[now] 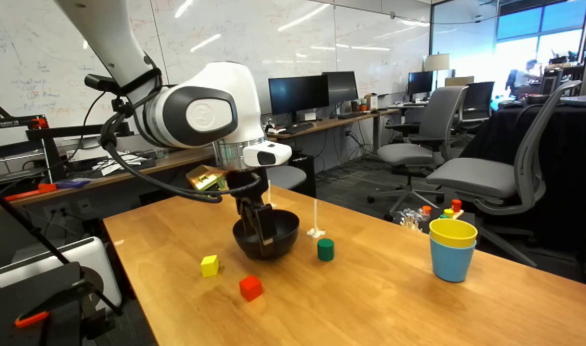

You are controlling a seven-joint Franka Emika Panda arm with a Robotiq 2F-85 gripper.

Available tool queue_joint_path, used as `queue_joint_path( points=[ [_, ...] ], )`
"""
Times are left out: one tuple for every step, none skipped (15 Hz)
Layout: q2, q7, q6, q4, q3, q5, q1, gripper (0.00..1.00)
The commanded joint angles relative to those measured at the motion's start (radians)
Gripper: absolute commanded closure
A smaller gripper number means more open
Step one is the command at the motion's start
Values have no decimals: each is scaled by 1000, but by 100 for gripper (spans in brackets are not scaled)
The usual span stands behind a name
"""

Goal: Put the blocks in the bowl beginning with the orange, yellow, then the green one

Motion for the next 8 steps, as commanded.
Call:
queue_joint_path(
  points=[
    [-24, -131, -2, -8, 4, 42, -10, 0],
    [-31, -160, -2, -12, 10, 53, -15, 0],
    [-38, -193, -3, -16, 18, 67, -24, 0],
    [-40, -216, 1, -20, 18, 73, -27, 0],
    [-39, -235, 5, -23, 15, 75, -28, 0],
    [-34, -254, 8, -26, 12, 76, -30, 0],
    [-28, -266, 9, -30, 7, 72, -30, 0],
    [-25, -268, 14, -36, 0, 63, -28, 0]
  ],
)
